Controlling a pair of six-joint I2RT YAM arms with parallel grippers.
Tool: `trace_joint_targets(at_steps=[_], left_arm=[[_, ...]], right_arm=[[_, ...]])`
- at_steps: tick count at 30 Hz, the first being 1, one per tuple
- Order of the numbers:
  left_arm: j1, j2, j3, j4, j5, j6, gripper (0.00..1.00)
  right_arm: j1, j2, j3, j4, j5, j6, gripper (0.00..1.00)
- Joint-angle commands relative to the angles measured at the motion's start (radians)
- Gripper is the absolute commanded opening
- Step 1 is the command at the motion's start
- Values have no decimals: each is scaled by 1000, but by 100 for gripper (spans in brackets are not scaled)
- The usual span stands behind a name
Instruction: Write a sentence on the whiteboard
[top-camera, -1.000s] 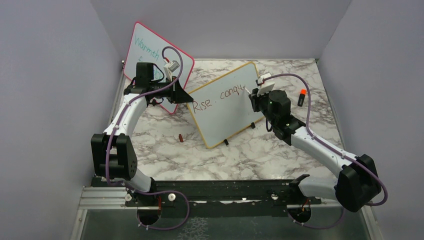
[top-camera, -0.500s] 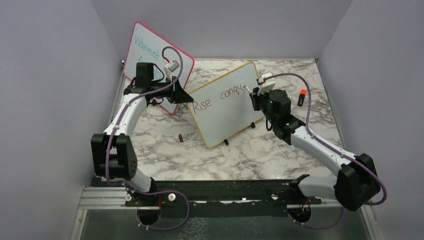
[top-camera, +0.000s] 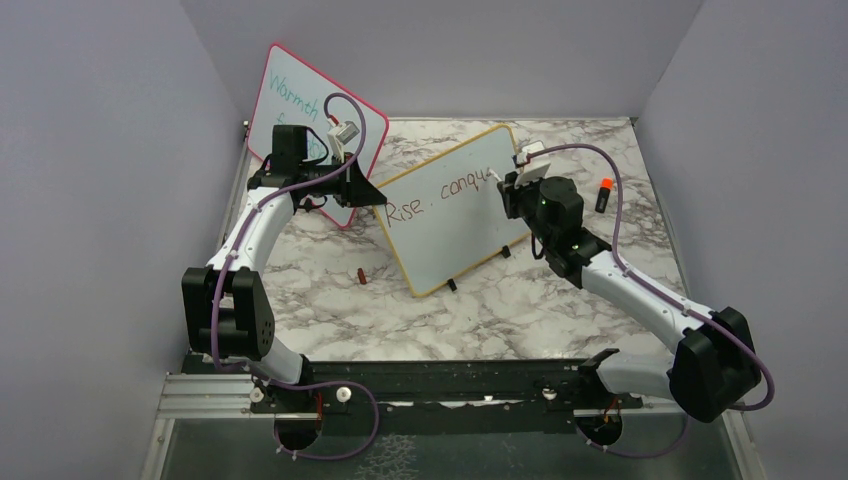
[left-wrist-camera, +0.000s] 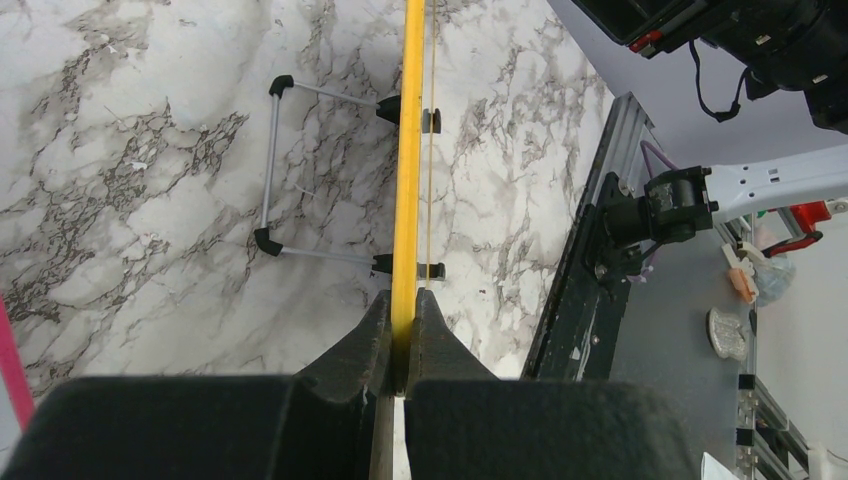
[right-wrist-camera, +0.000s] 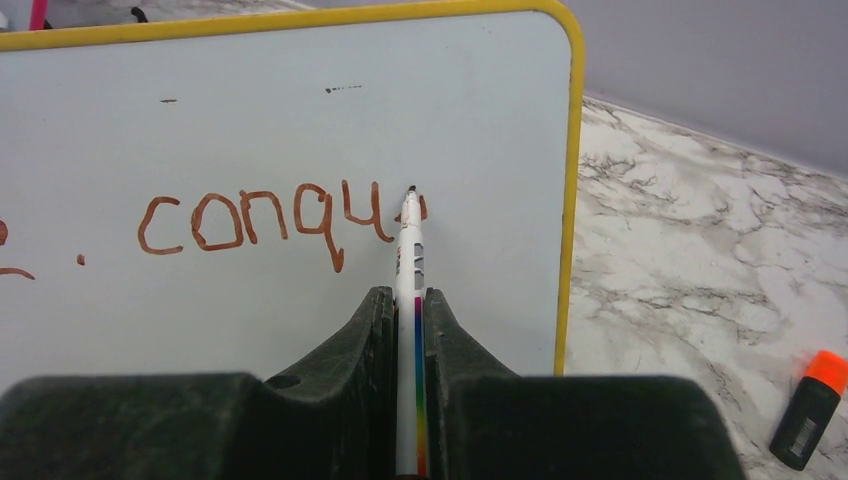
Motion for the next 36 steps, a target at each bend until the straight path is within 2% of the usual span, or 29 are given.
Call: trace_joint_targets(at_steps=[1, 10, 19, 36], left_arm=[[14, -6, 22, -33, -15, 13, 0], [15, -6, 23, -33, -15, 13, 0], [15, -9, 21, -33, -14, 13, 0], [14, -10, 20, -32, -12, 15, 0]], right_arm=[[-7, 4, 43, 17, -50, -15, 1], [-6, 1, 32, -40, -66, 1, 1], [-8, 5, 33, -18, 15, 11, 1], [-14, 25, 38, -20, 10, 21, 1]])
